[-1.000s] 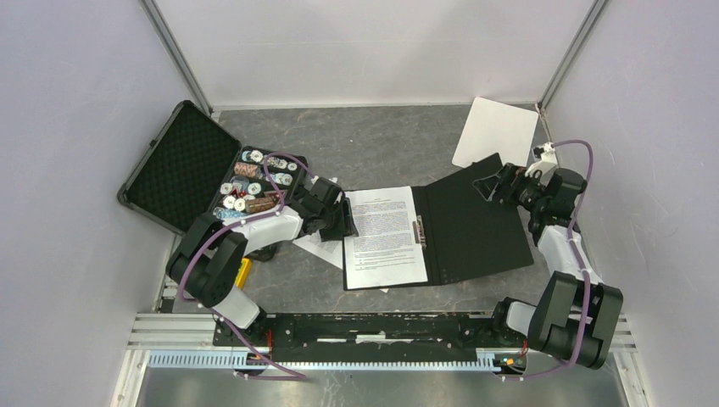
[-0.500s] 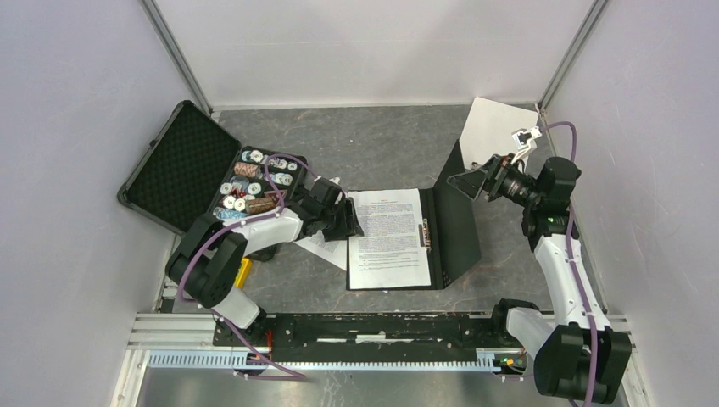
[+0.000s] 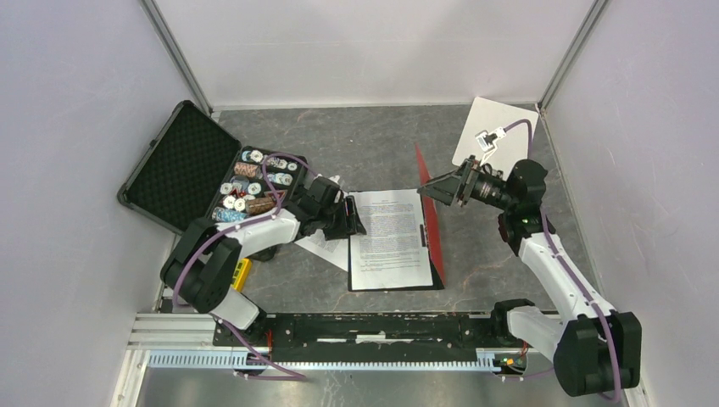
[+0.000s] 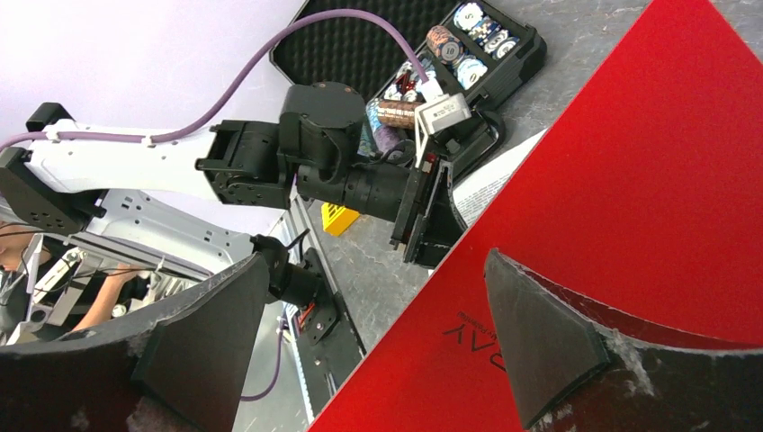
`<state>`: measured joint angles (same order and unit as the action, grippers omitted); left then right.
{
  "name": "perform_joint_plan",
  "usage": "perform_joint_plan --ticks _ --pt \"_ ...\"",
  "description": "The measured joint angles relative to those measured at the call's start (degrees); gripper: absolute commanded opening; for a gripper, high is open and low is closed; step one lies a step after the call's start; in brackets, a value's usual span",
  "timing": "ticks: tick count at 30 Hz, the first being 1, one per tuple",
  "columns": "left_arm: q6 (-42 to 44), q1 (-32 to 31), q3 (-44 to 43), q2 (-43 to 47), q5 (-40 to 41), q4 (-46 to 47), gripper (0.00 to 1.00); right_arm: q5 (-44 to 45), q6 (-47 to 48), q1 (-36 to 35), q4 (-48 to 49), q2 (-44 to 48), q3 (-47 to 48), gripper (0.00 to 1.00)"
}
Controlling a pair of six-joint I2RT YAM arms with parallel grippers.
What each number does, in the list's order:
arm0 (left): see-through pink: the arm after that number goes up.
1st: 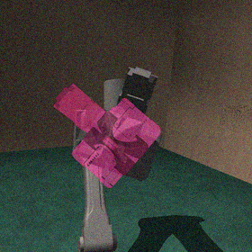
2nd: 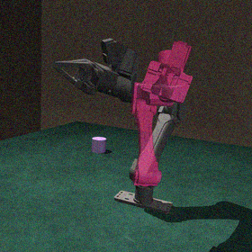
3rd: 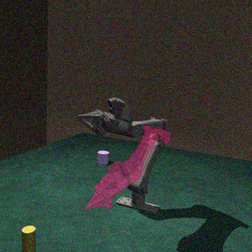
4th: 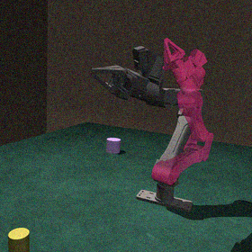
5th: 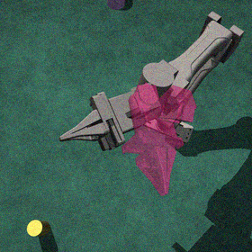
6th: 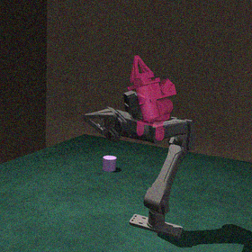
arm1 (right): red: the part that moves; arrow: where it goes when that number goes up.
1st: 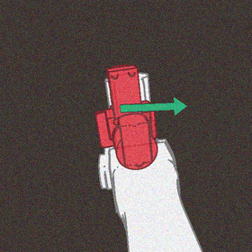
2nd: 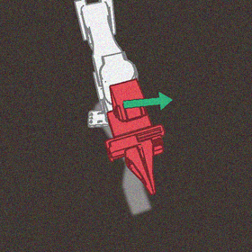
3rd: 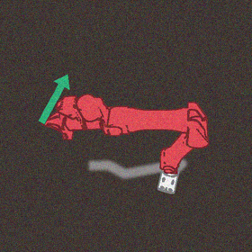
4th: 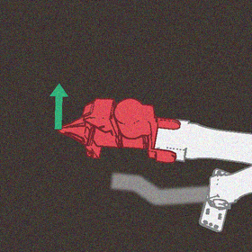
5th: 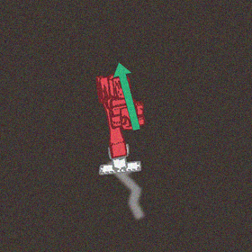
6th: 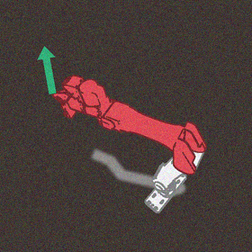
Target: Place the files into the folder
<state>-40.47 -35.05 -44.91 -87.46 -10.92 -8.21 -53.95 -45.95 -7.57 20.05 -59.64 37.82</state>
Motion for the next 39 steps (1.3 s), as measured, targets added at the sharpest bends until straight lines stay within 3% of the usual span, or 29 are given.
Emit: perform_joint_plan --ticks 11,20,27,34,39 --pt "-0.07 4.31 -0.85 15.69 2.78 -5.49 0.78 2.54 5.95 -3.13 -4.31 -3.63 2.25 0.86" --pt "-0.04 5.79 -1.44 20.55 4.55 -9.51 0.80 10.60 17.86 -5.33 -14.03 -5.81 2.25 0.91" --pt "0.02 5.79 0.76 16.09 4.17 -6.99 0.68 21.33 25.14 -5.35 -17.22 -8.94 -5.05 0.93" --pt "0.00 5.79 5.16 4.68 1.77 -2.86 0.66 27.26 28.33 -5.97 -17.94 -14.62 -9.49 0.84" --pt "-0.02 5.88 5.42 1.53 -0.28 1.92 0.63 27.43 28.92 -6.60 -15.19 -17.97 -10.12 0.84"
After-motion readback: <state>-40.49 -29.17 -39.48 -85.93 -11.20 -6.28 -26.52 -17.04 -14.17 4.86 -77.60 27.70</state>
